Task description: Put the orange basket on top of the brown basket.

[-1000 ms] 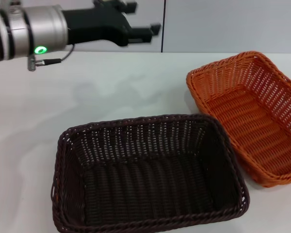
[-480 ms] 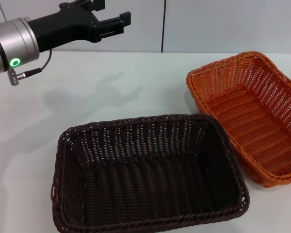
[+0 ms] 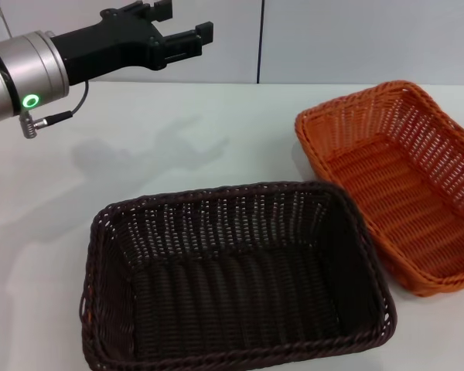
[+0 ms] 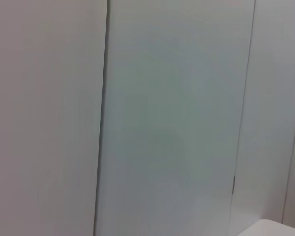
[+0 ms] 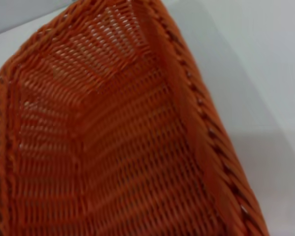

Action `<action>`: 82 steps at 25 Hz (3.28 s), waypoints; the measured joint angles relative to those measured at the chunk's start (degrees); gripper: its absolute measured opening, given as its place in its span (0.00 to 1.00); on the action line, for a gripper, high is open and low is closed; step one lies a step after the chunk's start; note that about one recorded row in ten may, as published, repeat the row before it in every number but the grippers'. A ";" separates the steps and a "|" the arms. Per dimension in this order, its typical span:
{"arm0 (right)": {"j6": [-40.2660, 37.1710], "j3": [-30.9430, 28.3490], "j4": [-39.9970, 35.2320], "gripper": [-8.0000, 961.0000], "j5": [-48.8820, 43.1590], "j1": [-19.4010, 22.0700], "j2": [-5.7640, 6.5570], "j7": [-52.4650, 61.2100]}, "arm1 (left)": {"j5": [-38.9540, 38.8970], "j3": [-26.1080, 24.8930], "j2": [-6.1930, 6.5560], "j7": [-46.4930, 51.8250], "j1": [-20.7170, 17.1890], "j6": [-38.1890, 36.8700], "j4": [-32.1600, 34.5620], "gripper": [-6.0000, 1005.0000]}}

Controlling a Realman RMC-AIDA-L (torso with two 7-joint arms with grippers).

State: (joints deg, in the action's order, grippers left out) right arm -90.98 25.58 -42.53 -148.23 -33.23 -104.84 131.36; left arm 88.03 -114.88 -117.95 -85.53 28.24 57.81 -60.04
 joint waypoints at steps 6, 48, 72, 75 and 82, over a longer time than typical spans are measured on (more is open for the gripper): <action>4.09 -0.43 1.96 0.72 0.12 0.38 -1.24 -1.47 | -0.72 -0.13 0.00 -0.03 -0.05 -0.20 1.23 0.83; -8.03 3.66 3.24 0.23 53.85 4.24 -7.43 -19.66 | -6.77 -3.86 0.00 -6.09 -0.13 -0.83 8.37 0.83; -8.43 14.79 4.49 0.40 43.38 5.87 -8.37 -15.37 | -6.75 -6.06 0.00 -7.46 1.21 -0.29 11.52 0.83; -8.10 9.73 4.73 0.46 43.84 7.33 -7.82 -17.51 | -6.75 -6.06 0.00 -7.46 1.21 -0.20 11.59 0.83; -3.59 -15.43 9.04 0.67 46.94 10.96 -7.77 -34.09 | -7.06 -6.61 -0.13 -7.54 0.53 0.36 11.55 0.83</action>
